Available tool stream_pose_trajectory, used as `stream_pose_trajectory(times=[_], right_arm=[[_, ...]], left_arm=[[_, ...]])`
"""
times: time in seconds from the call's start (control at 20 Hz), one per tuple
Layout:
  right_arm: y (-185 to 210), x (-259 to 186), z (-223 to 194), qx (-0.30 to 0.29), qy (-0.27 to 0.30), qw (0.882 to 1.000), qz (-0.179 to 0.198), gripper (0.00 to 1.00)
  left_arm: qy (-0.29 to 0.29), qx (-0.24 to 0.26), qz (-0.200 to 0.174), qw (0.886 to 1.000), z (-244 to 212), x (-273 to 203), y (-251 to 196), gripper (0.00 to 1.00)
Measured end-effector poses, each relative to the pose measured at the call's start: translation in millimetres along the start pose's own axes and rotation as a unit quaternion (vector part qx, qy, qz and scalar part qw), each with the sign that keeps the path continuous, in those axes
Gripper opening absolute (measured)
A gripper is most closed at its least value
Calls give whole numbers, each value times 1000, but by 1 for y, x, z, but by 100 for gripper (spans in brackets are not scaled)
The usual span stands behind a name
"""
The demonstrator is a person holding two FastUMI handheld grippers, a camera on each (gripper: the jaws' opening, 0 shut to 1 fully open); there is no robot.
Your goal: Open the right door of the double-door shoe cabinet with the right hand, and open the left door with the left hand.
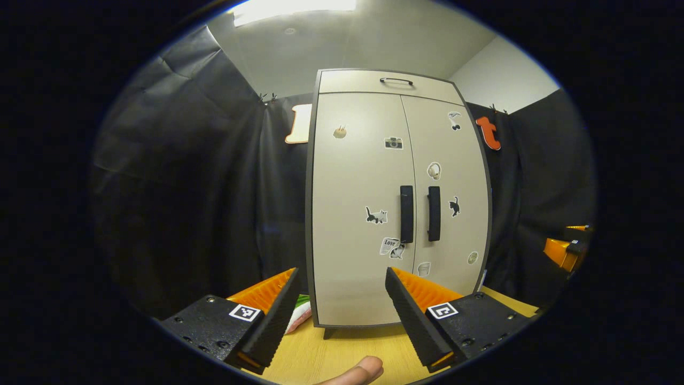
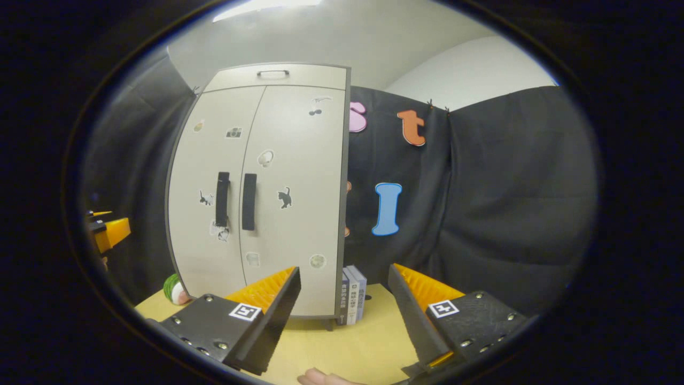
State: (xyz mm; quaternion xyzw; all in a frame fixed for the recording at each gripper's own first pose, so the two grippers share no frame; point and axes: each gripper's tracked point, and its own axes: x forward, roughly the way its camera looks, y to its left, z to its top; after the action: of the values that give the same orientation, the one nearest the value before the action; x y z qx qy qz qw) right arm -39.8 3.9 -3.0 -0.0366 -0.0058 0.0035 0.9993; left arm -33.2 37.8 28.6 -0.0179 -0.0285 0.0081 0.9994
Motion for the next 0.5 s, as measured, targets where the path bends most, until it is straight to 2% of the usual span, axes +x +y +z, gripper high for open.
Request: stream_pose_trajectory(times=[0.3, 0.5], right_arm=[[15, 11, 0, -12, 1, 1000, 10, 98], [38, 37, 8, -11, -3, 1000, 23, 98]], left_arm=[[-9, 7, -1, 1000, 7, -4, 2, 98], [-12, 3, -7, 1000, 5, -12, 5, 98]])
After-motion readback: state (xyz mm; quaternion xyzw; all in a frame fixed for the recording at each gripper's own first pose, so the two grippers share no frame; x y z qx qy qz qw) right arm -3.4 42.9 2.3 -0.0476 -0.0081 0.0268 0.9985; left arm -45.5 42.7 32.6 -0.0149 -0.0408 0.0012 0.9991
